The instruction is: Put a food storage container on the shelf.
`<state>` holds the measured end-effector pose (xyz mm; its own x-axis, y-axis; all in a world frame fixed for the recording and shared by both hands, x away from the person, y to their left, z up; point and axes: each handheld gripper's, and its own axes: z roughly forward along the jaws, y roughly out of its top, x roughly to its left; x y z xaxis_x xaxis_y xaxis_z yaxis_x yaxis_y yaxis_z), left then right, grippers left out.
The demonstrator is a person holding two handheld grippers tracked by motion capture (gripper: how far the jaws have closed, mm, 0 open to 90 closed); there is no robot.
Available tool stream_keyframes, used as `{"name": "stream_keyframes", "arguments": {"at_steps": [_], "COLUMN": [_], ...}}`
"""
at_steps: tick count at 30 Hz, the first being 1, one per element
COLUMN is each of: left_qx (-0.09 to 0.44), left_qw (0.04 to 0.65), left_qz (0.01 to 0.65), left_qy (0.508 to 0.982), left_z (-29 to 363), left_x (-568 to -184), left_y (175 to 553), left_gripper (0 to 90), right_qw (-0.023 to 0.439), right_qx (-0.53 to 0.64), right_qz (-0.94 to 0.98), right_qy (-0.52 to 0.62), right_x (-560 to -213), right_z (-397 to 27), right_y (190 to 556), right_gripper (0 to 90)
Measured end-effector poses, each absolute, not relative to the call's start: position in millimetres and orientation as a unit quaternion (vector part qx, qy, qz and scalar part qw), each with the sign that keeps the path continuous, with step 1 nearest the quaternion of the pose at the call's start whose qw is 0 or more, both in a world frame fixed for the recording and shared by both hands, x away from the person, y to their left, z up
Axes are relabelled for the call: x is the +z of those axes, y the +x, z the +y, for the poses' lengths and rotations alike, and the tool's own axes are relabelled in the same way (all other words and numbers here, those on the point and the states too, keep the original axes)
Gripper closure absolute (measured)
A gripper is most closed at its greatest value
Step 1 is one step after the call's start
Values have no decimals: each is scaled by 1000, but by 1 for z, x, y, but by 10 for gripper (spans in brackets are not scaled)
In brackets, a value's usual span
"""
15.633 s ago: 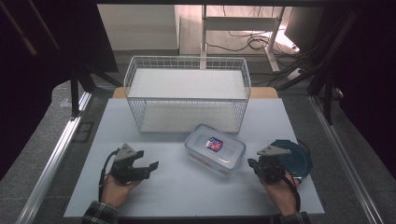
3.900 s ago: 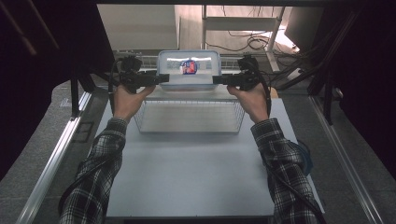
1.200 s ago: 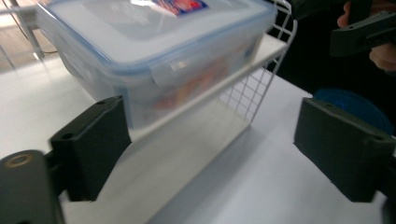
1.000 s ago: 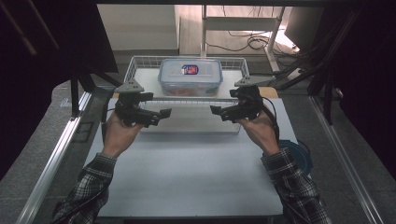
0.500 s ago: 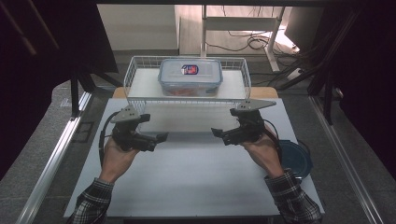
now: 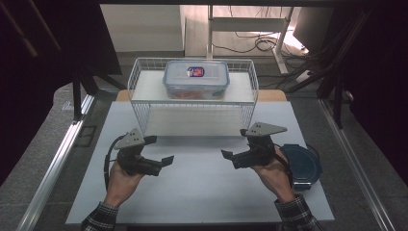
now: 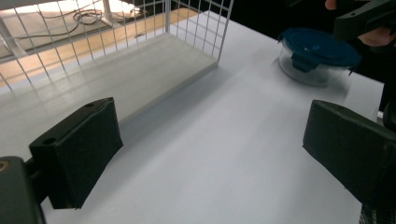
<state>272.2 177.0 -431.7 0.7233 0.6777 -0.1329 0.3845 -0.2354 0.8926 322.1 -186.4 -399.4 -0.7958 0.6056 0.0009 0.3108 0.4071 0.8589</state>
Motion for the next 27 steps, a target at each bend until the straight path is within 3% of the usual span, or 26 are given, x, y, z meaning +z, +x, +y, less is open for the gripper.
{"name": "stream_keyframes", "arguments": {"at_steps": [17,27], "left_qx": [132,156], "left_qw": [502,466], "left_qz": [380,390], "left_qy": [766,779], "left_z": [192,192], "left_x": [-478,-504], "left_y": [250,239], "left_gripper": [32,25], "right_qw": [136,164], "right_qx": [465,436], "right_qz": [820,832], "right_qy": [306,300], "right_x": [-440,-466], "right_z": [-206,-208], "right_y": [300,286], "right_gripper": [8,4]}}
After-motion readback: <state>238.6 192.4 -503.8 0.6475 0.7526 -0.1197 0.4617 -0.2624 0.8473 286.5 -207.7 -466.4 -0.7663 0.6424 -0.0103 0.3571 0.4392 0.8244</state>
